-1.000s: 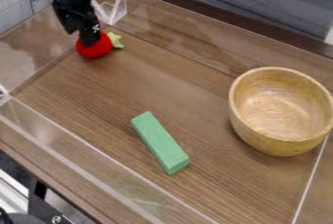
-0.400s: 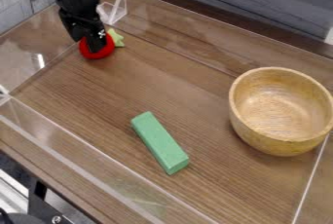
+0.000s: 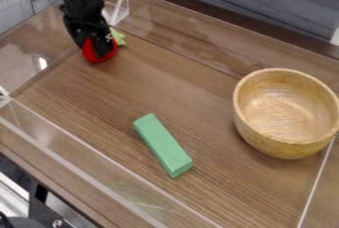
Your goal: Move the red object to the left side of the table
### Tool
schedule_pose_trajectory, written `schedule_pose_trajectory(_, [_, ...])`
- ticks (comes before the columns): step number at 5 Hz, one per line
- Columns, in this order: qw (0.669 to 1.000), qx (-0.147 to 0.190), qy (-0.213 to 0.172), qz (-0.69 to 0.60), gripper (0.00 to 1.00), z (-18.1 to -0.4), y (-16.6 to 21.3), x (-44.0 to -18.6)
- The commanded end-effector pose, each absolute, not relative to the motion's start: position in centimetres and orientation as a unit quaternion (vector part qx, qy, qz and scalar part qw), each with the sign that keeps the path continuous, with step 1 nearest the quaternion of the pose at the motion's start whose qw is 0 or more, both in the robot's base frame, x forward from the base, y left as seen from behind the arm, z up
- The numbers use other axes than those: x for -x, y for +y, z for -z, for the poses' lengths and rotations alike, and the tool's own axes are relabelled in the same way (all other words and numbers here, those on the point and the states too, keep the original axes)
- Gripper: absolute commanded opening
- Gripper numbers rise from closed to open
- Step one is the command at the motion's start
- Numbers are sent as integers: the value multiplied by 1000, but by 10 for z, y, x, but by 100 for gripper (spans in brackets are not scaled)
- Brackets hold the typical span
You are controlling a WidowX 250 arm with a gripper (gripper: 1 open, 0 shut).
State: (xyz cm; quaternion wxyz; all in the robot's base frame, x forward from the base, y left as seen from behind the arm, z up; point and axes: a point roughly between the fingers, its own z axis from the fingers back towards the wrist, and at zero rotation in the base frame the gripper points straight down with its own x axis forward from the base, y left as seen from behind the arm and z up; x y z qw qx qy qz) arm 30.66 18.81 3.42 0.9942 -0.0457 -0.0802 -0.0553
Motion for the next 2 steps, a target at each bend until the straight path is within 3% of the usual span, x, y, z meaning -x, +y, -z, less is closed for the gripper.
schedule_pose_trajectory(1, [993,45,-95,48,100,-51,198,-315])
schedule_pose_trajectory(2, [993,53,-94,40,100,-55,205,-318])
